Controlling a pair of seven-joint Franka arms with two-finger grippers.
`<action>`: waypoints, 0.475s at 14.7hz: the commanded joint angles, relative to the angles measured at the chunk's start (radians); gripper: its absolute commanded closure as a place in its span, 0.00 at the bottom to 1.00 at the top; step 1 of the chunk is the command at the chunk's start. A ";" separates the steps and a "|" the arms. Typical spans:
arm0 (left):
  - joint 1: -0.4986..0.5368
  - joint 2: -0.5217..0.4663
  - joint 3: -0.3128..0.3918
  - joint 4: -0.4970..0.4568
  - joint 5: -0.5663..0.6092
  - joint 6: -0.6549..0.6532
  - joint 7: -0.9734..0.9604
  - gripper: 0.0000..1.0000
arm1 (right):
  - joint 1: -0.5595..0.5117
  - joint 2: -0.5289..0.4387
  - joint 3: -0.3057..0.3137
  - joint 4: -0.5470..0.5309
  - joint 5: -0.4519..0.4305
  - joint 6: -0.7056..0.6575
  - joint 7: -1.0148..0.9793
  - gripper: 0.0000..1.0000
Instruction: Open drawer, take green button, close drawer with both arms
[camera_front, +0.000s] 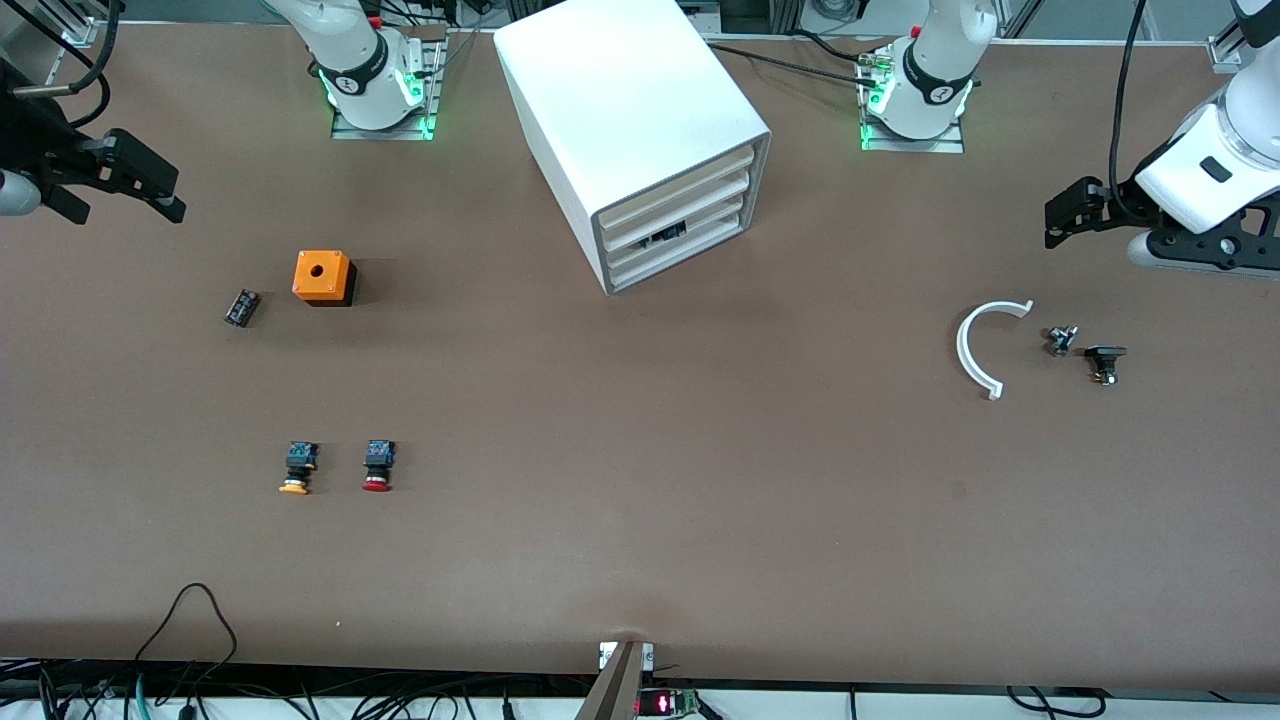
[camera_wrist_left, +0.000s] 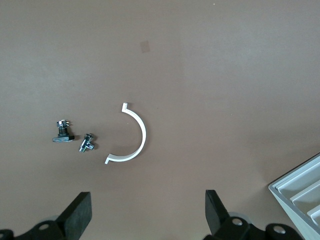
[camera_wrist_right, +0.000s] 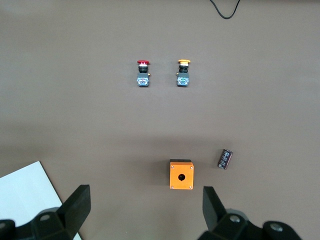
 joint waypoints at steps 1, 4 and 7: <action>0.007 -0.010 -0.002 -0.004 -0.011 -0.013 0.028 0.00 | -0.002 0.005 0.003 0.023 -0.002 -0.019 0.003 0.01; 0.006 -0.010 -0.002 -0.002 -0.009 -0.013 0.026 0.00 | -0.003 0.008 0.001 0.026 -0.002 -0.021 -0.008 0.01; 0.006 -0.005 -0.002 -0.002 -0.011 -0.013 0.025 0.00 | -0.002 0.001 0.007 0.017 -0.006 -0.021 0.004 0.01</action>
